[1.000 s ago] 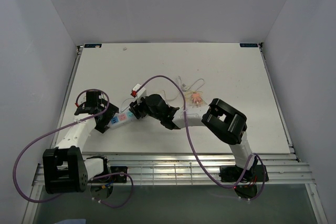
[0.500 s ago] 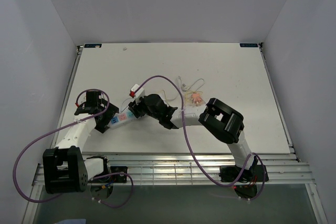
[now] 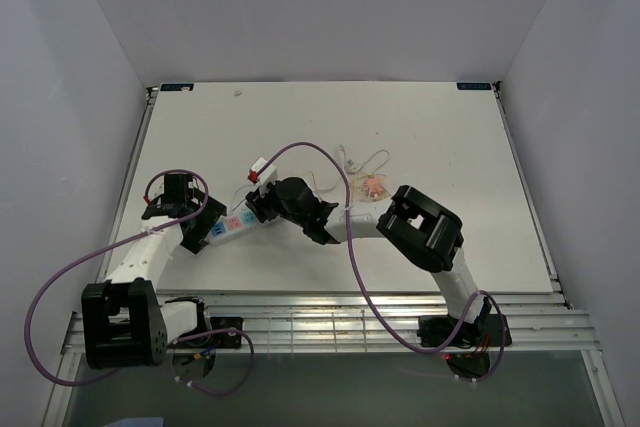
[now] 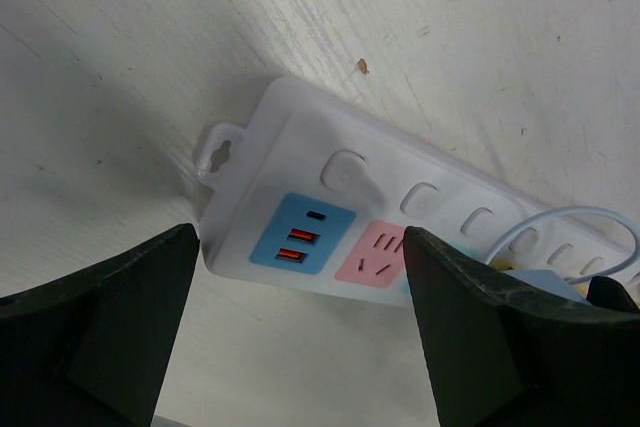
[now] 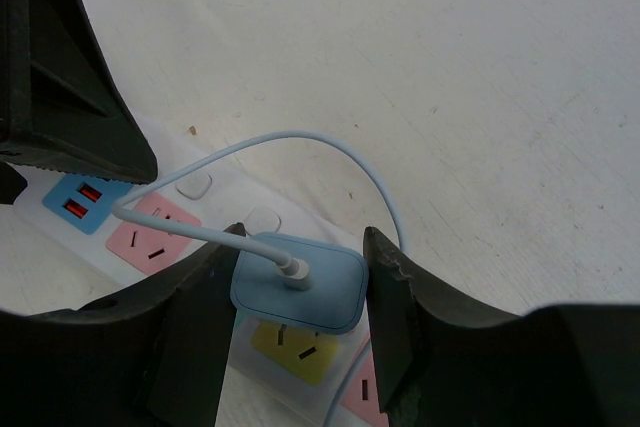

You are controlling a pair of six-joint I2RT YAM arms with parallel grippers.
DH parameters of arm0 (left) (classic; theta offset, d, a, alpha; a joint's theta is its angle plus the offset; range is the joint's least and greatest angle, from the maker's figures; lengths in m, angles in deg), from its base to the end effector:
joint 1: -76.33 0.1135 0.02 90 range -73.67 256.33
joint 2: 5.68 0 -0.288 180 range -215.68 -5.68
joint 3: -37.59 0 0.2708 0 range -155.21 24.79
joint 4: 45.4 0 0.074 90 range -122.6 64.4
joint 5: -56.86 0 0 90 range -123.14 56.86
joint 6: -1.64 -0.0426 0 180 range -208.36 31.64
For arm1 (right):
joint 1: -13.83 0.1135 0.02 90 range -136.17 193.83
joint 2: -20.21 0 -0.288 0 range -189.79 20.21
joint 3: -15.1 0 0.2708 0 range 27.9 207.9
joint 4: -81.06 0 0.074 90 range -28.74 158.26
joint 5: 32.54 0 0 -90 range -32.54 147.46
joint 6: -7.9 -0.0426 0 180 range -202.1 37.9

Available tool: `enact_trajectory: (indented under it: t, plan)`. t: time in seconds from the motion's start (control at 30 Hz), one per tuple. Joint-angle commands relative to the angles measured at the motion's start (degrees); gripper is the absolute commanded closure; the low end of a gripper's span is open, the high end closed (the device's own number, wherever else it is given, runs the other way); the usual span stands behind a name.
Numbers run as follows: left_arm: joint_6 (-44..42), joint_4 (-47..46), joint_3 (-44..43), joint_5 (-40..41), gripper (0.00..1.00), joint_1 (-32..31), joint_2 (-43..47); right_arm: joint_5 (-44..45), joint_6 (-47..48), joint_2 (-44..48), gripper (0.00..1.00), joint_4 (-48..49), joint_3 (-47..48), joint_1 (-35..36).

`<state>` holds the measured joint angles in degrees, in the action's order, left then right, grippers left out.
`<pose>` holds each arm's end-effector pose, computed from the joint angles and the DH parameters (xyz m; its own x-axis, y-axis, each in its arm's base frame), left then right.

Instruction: Insert the plug

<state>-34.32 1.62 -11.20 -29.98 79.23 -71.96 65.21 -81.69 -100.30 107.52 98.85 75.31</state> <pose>0.2122 0.0131 0.1906 -0.4693 -0.8330 -0.2930 -0.7733 0.5479 -0.3191 0.2426 0.4344 0.1788 -0.0796 -0.1613 -0.9837 -0.8079 0.5885 -0.0312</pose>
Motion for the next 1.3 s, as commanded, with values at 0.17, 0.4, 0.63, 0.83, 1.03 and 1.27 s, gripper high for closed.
enact_trajectory:
  t: [0.17,0.4,0.63,0.83,1.03,1.27]
  plan:
    - [-0.43,-0.82,-1.01,-0.52,0.06,0.36,-0.07,0.51,-3.21,-1.48,0.92,2.39,1.11,-0.48]
    - [-0.52,-0.82,-1.1,-1.14,0.07,0.36,-0.52,1.66,-5.68,-1.22,0.92,2.66,-1.79,-0.56]
    - [-0.52,-0.73,-1.19,-1.49,0.07,0.36,-0.16,1.39,-8.58,0.27,0.92,3.27,-4.78,-0.48]
    - [-0.25,-0.82,-1.02,-1.58,0.07,0.36,-0.16,4.03,-8.75,2.47,0.92,1.08,-5.39,-0.3]
    - [-0.16,-1.61,-0.49,-2.72,0.07,0.36,-0.34,5.09,-8.84,3.0,0.92,0.2,-5.75,0.05]
    - [-0.43,-1.78,-0.49,-3.07,0.08,0.36,0.27,5.7,-9.11,-0.78,0.92,-2.52,-1.88,0.23]
